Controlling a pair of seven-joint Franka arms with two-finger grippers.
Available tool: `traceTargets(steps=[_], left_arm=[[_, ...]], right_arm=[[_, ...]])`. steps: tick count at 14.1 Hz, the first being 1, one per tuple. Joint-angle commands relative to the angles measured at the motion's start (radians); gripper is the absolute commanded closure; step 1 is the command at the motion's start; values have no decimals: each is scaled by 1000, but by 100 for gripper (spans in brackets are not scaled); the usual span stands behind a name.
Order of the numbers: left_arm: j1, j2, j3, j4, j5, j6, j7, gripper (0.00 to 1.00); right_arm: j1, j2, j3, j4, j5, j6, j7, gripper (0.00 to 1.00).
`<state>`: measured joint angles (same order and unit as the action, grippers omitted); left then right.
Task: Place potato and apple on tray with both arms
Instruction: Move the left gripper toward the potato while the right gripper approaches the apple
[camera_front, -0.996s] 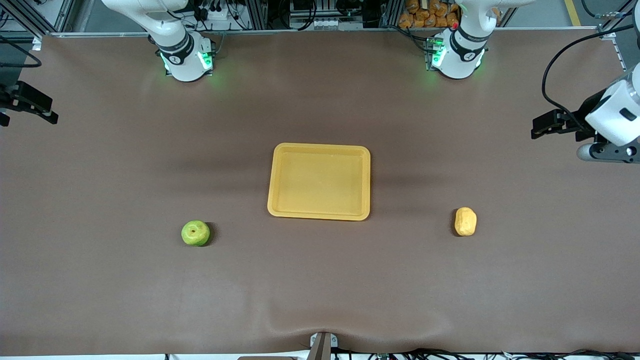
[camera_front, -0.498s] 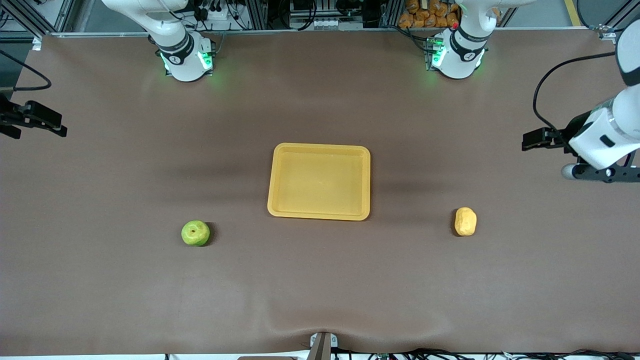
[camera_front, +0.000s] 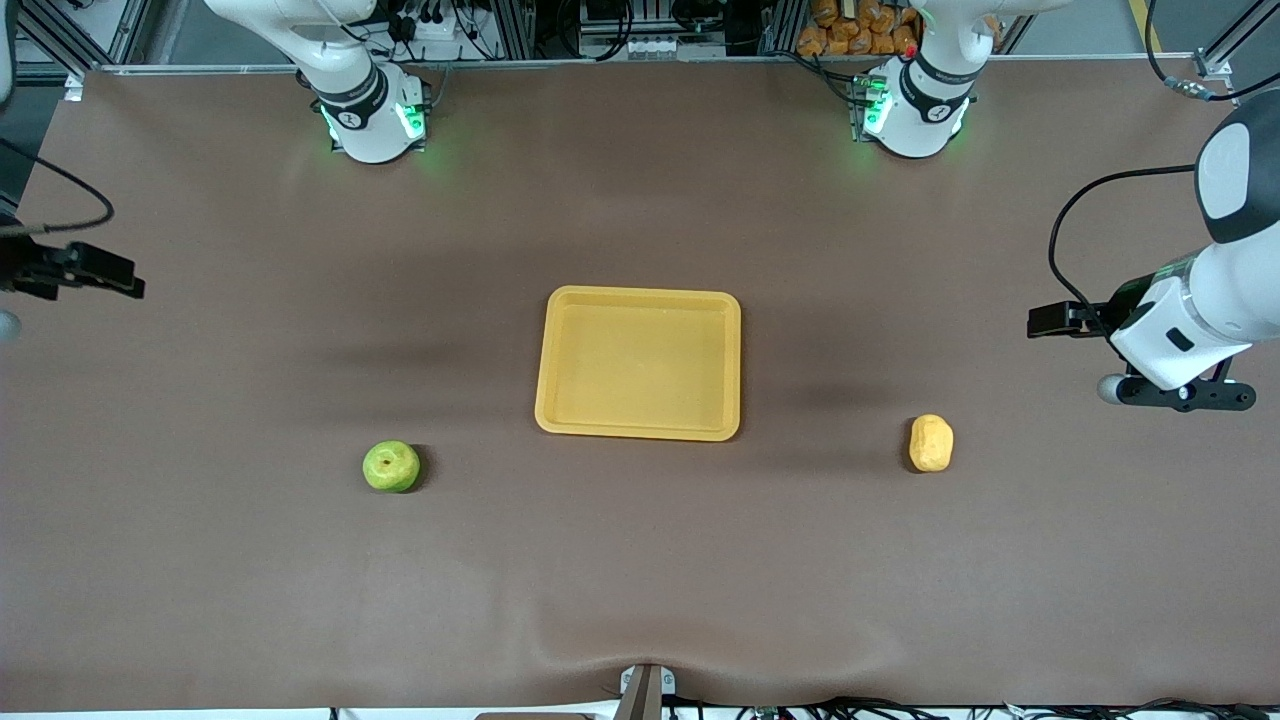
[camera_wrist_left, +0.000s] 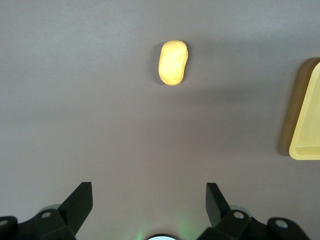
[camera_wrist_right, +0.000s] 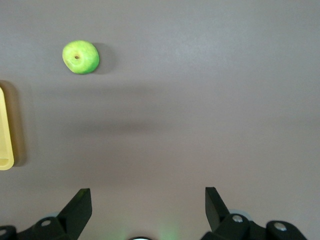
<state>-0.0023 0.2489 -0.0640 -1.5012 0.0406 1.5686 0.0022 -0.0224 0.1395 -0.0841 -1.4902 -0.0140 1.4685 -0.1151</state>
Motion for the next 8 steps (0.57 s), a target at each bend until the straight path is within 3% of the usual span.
traceTargets(steps=[1,8], left_arm=[[4,19,1,7,5,24,-24,0],[-2,107,1,1,10,114,-80,0]], right_arm=[[-24,37,15,25,-1,-8,-14,0],[-22,92,17,25,12,49,-14,0]])
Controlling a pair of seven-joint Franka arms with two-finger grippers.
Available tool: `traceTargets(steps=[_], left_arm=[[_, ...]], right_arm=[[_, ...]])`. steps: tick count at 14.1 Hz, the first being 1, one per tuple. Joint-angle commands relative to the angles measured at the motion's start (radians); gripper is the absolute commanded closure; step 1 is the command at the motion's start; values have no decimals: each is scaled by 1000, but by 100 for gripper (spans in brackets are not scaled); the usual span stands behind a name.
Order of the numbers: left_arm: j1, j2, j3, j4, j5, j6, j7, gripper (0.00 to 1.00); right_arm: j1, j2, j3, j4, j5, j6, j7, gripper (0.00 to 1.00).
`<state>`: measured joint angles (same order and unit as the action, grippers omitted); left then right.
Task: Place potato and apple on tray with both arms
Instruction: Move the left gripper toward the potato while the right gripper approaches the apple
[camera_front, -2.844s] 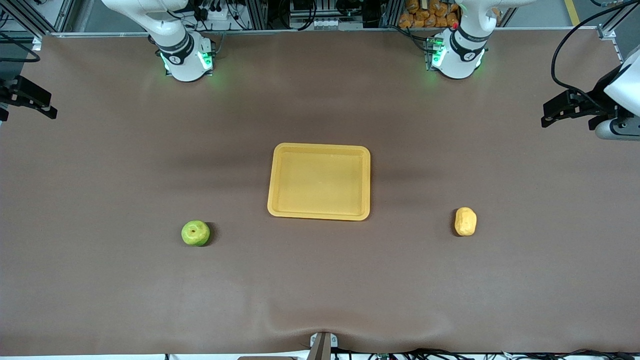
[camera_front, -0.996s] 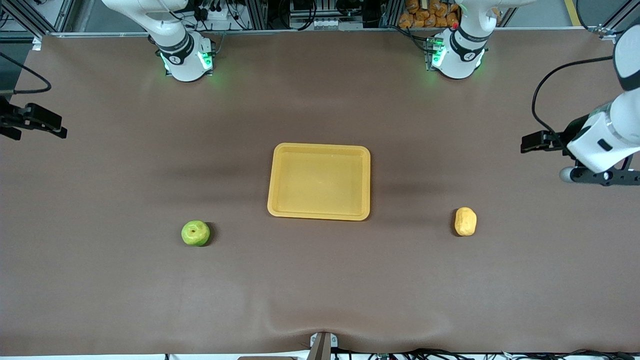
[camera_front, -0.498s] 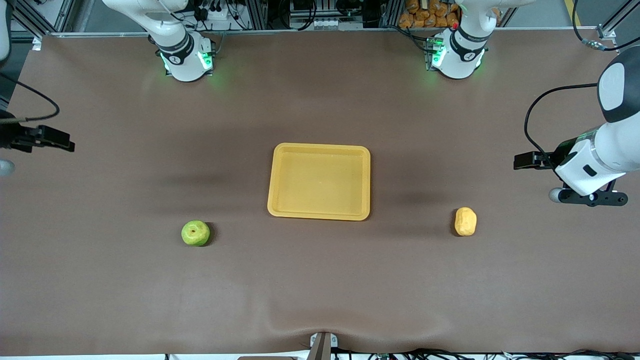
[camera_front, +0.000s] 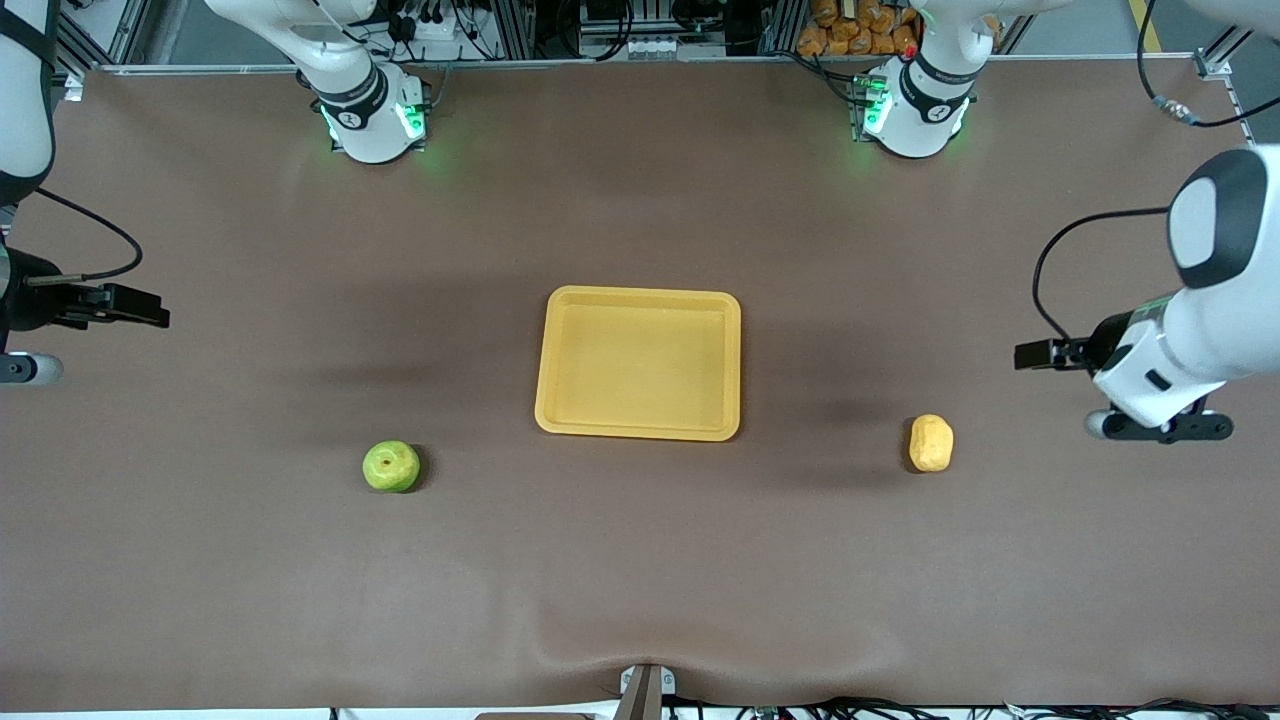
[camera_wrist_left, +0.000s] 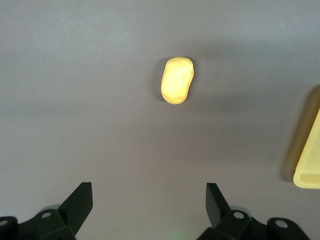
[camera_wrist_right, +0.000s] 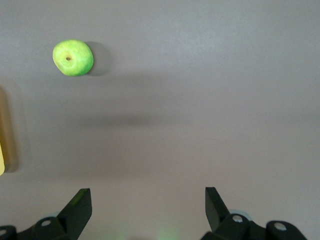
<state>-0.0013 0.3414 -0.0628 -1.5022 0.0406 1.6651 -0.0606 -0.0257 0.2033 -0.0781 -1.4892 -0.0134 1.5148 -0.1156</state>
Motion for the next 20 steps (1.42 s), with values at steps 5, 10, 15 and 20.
traceTargets(steps=[5,10,15,20], left_arm=[[-8,16,0,-99,12,157,-41,0],[-5,13,1,-226,12,347,-44,0],[-6,18,3,-352,12,577,-83,0],[-32,109,1,-400,13,757,-125,0]], right_arm=[[0,85,12,24,23,51,1,0],[6,139,12,23,96,77,14,0],[44,177,14,18,113,120,108,0],[87,222,14,18,115,150,177,0]])
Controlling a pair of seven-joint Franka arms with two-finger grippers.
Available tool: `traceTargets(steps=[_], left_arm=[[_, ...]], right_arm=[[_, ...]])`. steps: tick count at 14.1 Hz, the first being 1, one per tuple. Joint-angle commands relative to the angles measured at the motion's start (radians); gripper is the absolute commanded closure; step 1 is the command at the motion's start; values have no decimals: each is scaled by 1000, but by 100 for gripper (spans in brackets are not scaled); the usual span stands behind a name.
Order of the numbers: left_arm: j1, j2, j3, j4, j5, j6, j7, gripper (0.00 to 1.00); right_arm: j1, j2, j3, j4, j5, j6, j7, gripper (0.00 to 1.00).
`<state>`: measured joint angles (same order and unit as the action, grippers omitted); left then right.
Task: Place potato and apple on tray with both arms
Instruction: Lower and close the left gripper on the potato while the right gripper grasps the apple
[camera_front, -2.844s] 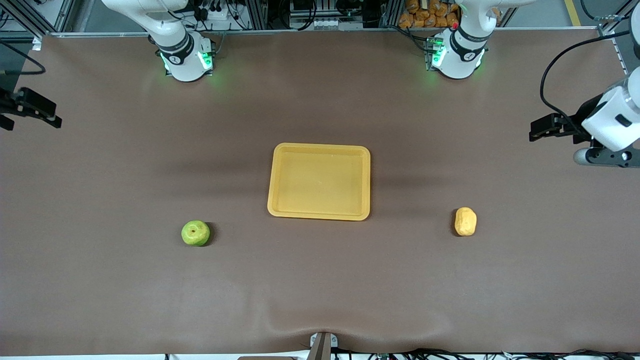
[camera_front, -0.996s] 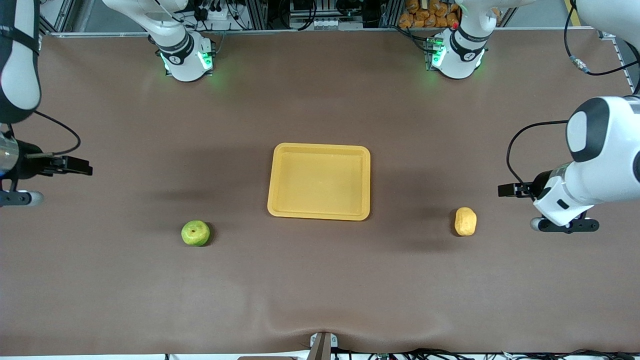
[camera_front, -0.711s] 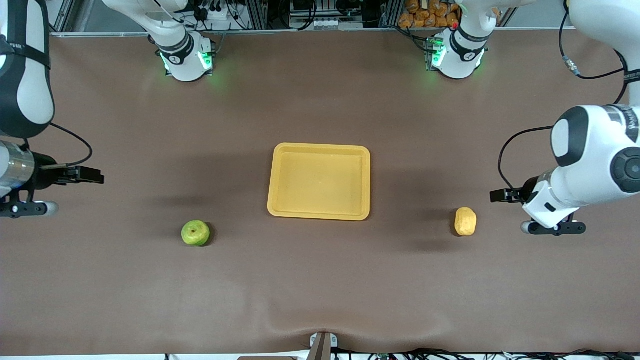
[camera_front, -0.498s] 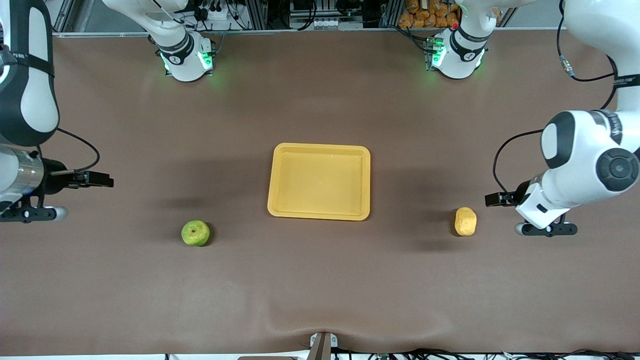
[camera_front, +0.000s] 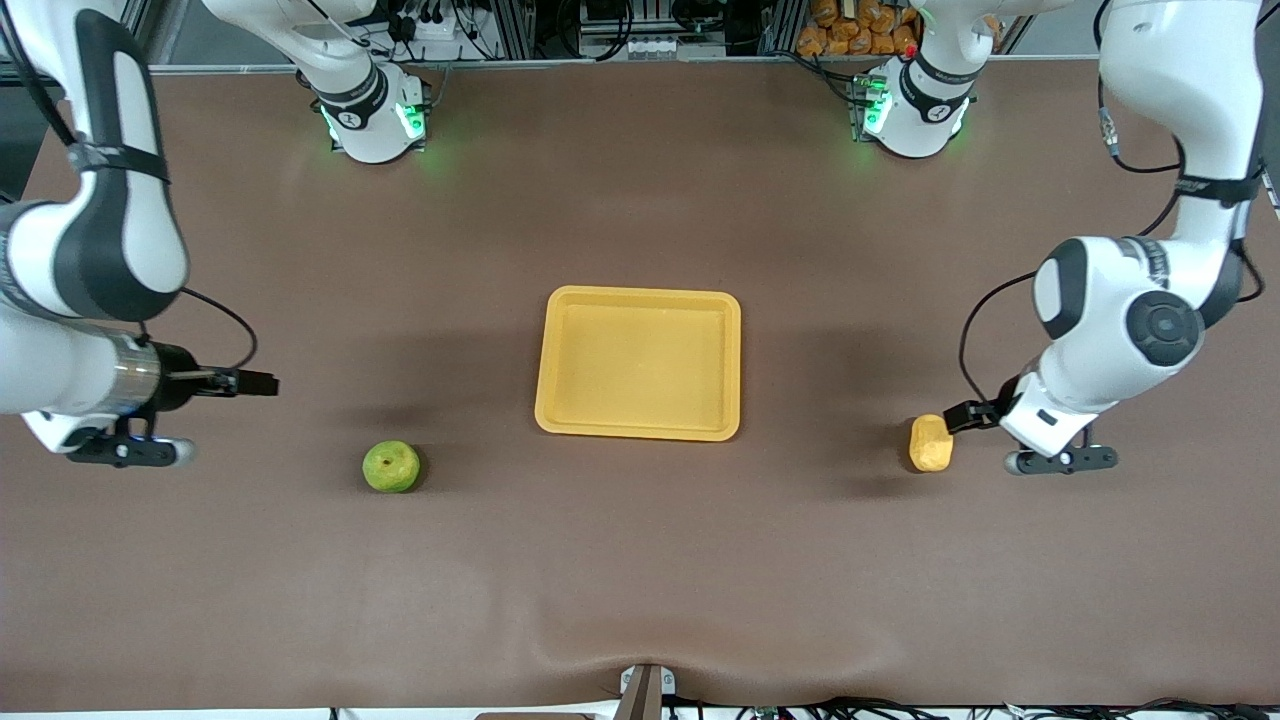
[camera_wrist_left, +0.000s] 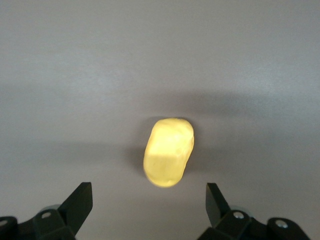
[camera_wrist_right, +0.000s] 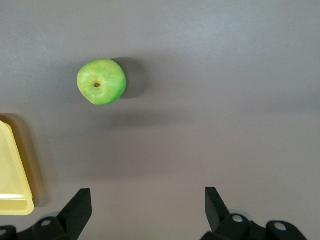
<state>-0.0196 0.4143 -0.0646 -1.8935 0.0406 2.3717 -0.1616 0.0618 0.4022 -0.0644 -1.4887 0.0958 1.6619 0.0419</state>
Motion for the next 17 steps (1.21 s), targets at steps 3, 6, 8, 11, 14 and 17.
traceTargets(steps=[3,6,8,11,14,17], left_arm=[[-26,98,2,2,80,84,-26,0],[-25,149,2,17,90,144,-27,0],[-28,164,2,19,90,153,-27,0],[-31,202,3,25,91,187,-26,0],[-31,207,2,27,91,215,-82,93],[-30,210,0,28,91,215,-87,100]], right_arm=[[21,53,2,18,5,38,71,0],[42,87,2,16,5,84,101,0],[52,110,2,16,5,119,119,0],[62,151,2,18,5,172,119,0],[70,193,3,18,5,232,119,0],[82,227,3,18,5,289,119,0]])
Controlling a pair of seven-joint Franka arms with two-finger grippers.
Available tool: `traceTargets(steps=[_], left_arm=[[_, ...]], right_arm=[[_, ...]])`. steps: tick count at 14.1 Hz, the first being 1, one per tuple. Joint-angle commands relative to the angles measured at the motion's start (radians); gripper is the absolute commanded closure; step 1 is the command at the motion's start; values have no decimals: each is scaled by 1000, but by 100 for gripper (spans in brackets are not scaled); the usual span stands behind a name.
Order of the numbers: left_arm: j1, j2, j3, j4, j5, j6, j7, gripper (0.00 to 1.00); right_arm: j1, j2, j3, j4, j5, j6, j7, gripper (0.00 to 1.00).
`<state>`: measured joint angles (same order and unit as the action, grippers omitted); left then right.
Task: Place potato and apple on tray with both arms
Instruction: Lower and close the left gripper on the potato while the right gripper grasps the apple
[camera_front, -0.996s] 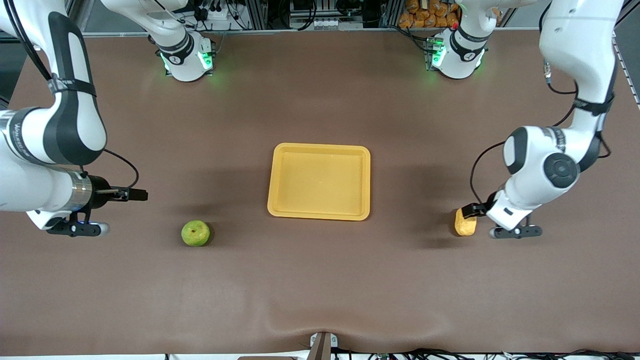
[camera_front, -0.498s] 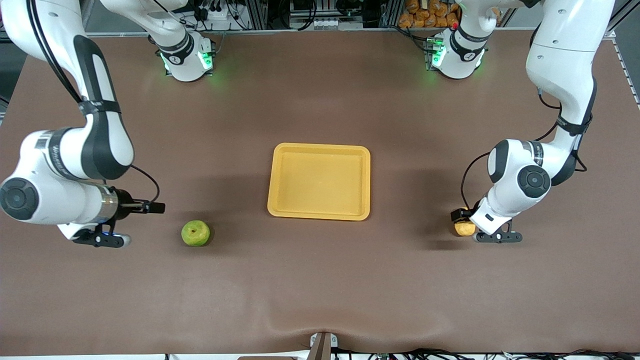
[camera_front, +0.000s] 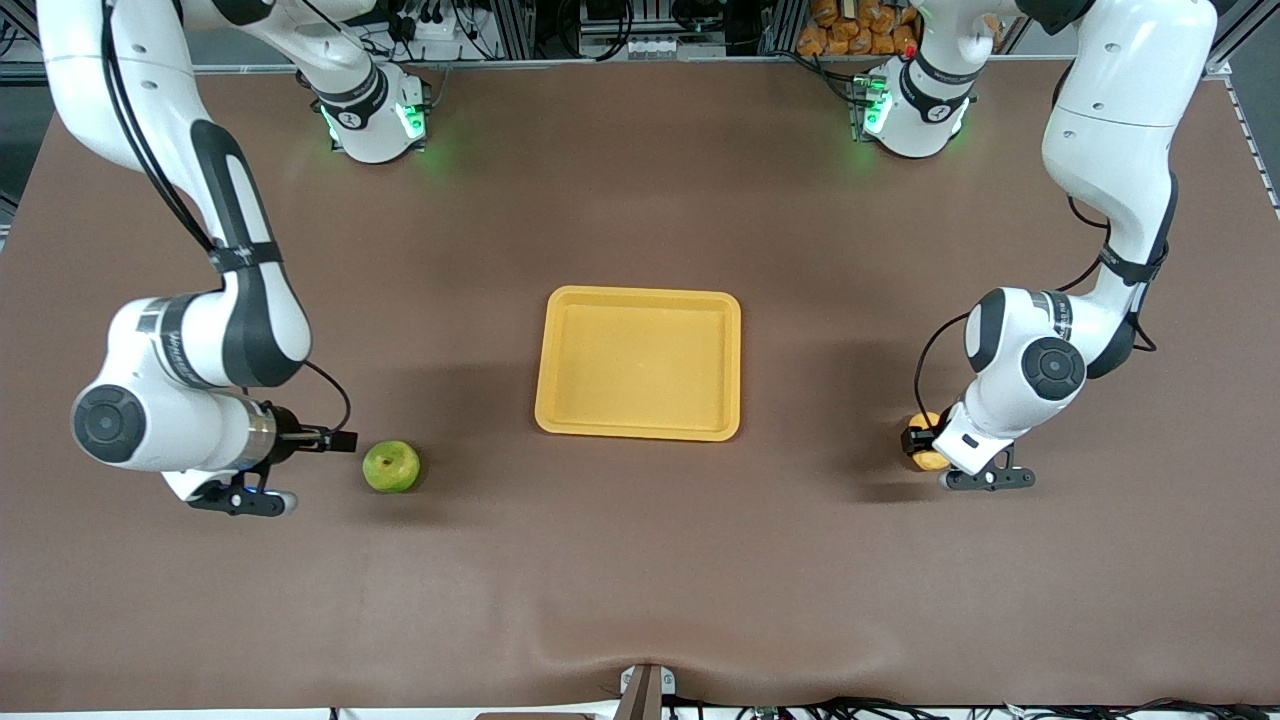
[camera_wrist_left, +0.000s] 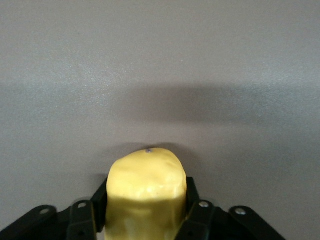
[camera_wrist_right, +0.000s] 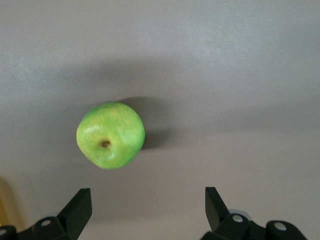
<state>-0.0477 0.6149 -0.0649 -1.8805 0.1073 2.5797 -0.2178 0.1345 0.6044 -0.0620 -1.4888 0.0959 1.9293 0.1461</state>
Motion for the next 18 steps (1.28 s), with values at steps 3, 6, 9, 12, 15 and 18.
traceTargets(steps=[3,6,9,12,15,18], left_arm=[[8,-18,0,8,26,-4,-25,100],[11,-70,0,3,26,-73,-28,100],[11,-144,-3,4,26,-180,-32,100],[3,-239,-7,9,26,-329,-67,100],[2,-311,-52,14,26,-438,-126,100],[2,-337,-133,27,25,-500,-240,100]], right_arm=[[16,55,2,18,5,75,62,0],[45,78,4,18,5,115,105,0],[63,109,4,18,5,161,128,0],[73,135,4,16,5,188,145,0],[97,144,4,16,-1,192,185,0],[94,160,2,-4,-13,232,181,0]])
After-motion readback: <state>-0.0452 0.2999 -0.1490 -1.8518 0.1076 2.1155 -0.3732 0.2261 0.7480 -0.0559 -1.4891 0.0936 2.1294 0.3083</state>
